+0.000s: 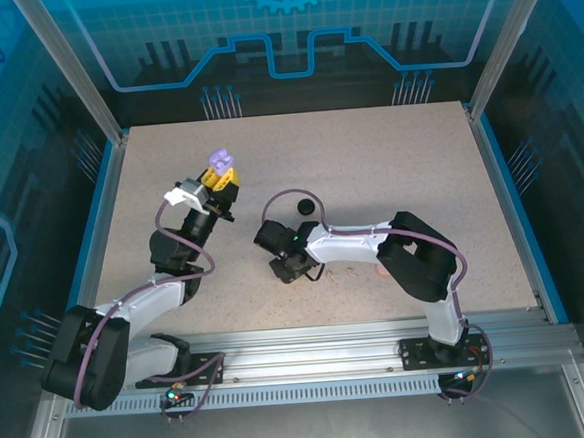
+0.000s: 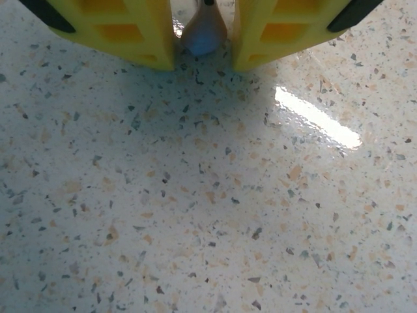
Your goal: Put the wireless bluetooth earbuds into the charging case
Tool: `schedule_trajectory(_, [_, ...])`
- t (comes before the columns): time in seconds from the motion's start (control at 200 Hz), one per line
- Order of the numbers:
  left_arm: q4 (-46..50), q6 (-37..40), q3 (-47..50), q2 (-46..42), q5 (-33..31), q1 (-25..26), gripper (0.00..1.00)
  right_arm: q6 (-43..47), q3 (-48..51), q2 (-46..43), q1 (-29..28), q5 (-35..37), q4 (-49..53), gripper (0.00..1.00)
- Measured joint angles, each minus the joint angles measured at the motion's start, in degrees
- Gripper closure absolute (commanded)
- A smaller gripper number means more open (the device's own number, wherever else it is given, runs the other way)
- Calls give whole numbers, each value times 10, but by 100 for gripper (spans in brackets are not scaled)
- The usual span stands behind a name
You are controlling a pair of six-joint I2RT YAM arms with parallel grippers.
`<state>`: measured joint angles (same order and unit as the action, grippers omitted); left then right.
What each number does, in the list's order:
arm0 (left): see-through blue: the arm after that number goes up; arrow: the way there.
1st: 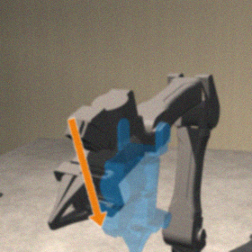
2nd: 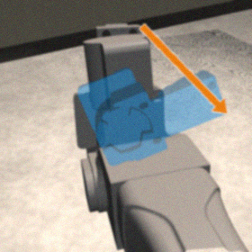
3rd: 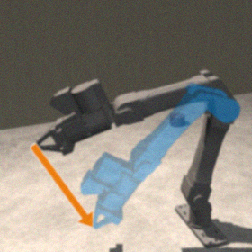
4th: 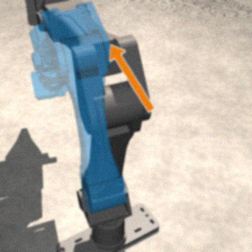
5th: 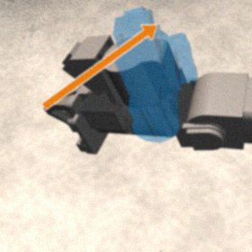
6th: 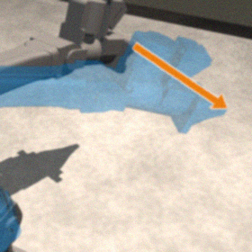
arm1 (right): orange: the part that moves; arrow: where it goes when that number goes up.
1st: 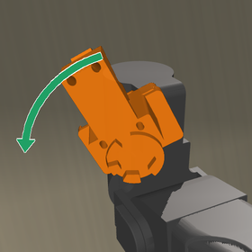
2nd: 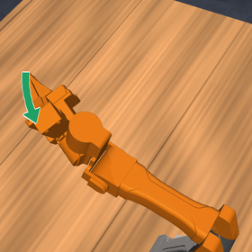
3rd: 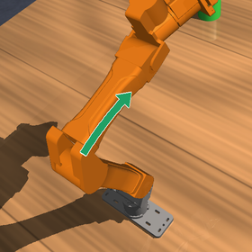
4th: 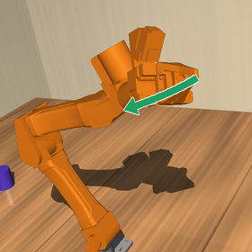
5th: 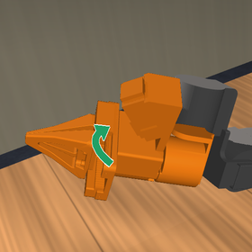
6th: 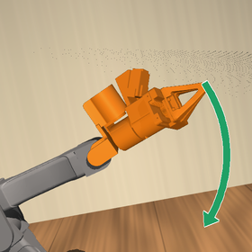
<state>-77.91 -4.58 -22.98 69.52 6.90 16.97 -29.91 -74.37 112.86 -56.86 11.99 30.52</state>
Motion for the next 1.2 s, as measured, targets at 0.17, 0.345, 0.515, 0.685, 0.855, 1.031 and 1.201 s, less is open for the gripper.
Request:
schedule_trajectory(0.17, [0, 0, 0, 0, 1, 0, 100, 0, 2, 0, 0, 0, -2, 73])
schedule_trajectory(0.345, [0, 0, 0, 0, 4, 0, 100, 0, 9, -4, 0, 0, -10, 77])
schedule_trajectory(0.515, [0, 0, 0, 0, 4, 0, 100, 0, 15, -8, 0, 0, -18, 82])
schedule_trajectory(0.685, [0, 0, 0, 0, 6, 0, 100, -1, 16, -12, 0, 0, -18, 84])
schedule_trajectory(0.855, [0, 0, 0, 0, 15, 0, 100, -1, 20, -29, 0, 1, -17, 84])
schedule_trajectory(1.031, [0, -1, 0, 0, 32, 0, 100, 0, 20, -101, 4, 3, -14, 84])
schedule_trajectory(1.201, [0, 0, -2, 1, 57, 0, 100, 0, 14, -194, 29, 9, -14, 84])
